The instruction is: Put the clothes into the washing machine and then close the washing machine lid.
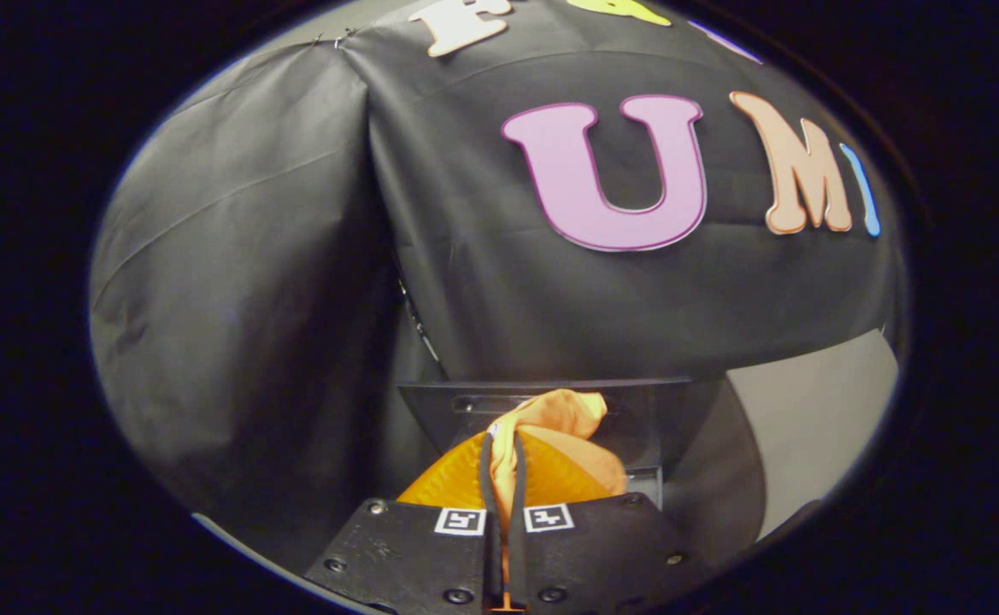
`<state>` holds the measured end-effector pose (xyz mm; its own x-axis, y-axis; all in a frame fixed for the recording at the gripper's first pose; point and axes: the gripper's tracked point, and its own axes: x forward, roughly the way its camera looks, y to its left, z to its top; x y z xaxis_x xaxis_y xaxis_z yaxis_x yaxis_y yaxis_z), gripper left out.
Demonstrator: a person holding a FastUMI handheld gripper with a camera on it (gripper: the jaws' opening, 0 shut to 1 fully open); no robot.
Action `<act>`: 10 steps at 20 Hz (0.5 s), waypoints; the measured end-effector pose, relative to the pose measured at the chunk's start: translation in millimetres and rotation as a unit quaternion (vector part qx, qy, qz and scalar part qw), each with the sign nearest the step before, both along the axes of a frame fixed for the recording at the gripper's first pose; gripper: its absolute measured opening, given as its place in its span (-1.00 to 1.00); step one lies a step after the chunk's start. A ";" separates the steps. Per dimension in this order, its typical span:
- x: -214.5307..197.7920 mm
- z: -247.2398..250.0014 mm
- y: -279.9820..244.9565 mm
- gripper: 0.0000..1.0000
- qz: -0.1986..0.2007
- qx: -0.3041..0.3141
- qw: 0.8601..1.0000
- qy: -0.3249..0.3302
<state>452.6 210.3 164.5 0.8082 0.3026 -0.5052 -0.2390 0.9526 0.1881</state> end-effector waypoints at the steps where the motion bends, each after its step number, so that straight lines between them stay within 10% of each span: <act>1: 1.6 -10.8 6.8 -0.95 0.004 -0.004 1.000 0.003; 10: 21.1 -48.0 25.3 -0.88 -0.002 -0.024 1.000 -0.009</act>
